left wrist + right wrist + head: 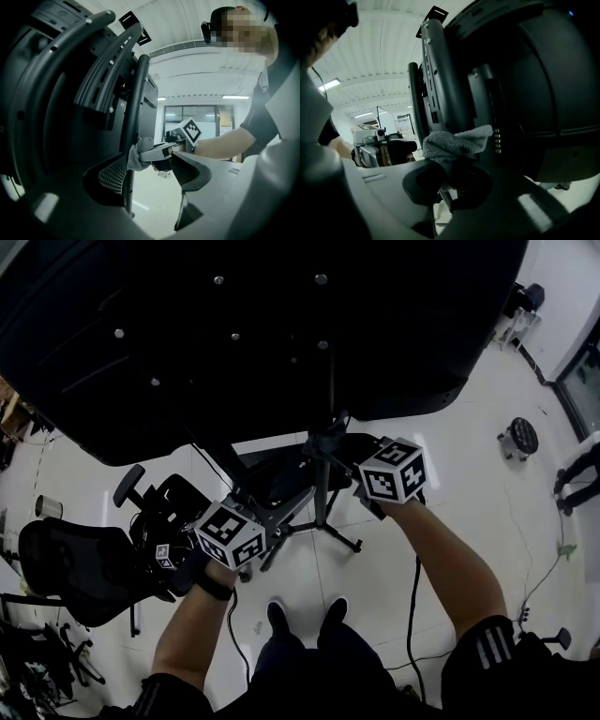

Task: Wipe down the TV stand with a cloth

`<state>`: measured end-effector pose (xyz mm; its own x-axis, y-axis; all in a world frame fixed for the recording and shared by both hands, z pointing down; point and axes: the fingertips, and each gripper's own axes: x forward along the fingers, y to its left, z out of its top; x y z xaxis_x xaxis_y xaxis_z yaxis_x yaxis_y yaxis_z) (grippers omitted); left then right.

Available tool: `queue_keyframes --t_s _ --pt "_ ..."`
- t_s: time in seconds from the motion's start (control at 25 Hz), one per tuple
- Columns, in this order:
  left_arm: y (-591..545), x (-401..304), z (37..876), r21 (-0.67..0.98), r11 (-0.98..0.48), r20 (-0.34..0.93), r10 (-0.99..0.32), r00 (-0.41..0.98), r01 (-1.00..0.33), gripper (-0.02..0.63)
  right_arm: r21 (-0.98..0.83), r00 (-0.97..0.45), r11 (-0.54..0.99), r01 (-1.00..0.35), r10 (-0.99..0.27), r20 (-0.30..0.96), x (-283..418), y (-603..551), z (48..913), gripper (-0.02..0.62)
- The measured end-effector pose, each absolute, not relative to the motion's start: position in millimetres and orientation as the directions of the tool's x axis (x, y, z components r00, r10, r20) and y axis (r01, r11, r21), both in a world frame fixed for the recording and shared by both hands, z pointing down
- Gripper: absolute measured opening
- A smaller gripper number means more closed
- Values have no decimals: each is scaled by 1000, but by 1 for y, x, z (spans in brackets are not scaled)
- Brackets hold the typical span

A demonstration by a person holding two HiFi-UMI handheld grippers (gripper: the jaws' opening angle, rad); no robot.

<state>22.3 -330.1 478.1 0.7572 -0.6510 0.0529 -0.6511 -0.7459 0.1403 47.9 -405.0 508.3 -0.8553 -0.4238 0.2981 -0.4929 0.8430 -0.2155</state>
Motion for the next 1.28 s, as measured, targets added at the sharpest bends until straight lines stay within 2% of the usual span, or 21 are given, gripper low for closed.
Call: queue_keyframes --t_s 0.32,0.84,1.28 --pt "-330 17 559 212 -733 136 -633 762 -647 328 -273 -791 771 -576 -443 422 50 -408 629 29" --pt "-345 10 697 283 -693 268 -606 749 -663 328 -315 -700 699 -642 -368 612 51 -409 816 31" --pt "-348 10 795 340 -657 354 -573 739 -673 330 -252 -577 664 -705 -330 747 49 -405 951 31"
